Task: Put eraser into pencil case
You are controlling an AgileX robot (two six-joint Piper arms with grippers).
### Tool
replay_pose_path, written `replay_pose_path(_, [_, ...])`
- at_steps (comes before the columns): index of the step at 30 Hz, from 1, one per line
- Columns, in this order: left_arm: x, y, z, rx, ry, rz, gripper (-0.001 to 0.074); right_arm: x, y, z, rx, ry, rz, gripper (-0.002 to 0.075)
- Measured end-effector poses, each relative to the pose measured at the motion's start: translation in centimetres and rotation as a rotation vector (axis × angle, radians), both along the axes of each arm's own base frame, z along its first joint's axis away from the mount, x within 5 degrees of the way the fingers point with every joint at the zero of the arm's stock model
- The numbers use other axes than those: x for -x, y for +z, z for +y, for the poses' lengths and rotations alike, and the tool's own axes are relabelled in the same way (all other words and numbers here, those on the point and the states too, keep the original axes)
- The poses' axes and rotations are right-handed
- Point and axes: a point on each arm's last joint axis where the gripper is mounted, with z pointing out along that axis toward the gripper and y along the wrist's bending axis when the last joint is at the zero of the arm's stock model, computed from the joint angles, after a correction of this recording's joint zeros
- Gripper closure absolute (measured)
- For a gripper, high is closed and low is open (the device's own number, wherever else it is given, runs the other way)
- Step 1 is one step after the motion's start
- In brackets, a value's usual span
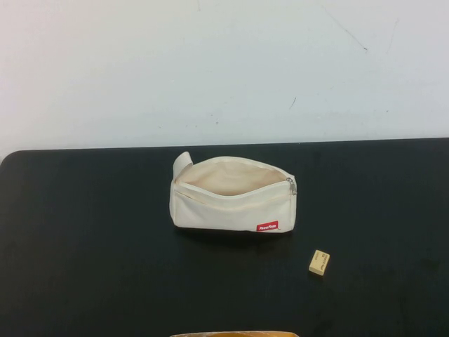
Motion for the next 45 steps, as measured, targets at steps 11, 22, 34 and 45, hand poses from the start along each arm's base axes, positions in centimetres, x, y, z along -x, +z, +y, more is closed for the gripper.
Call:
replay_pose_path(11, [0.0, 0.0, 0.0, 0.0, 0.0, 0.0, 0.0738, -0.1, 0.1, 0.0, 0.001, -0.003, -0.018, 0.0727])
replay_pose_path(22, [0.0, 0.0, 0.0, 0.0, 0.0, 0.0, 0.0738, -0.4, 1.3, -0.2, 0.005, -0.024, -0.171, 0.0727])
replay_pose_path(34, [0.0, 0.0, 0.0, 0.0, 0.0, 0.0, 0.0738, -0.4, 1.0, -0.2, 0.012, -0.018, -0.138, 0.0727])
replay_pose_path(45, [0.0, 0.0, 0.0, 0.0, 0.0, 0.0, 0.0738, -0.3, 0.9, -0.2, 0.015, -0.015, -0.124, 0.0727])
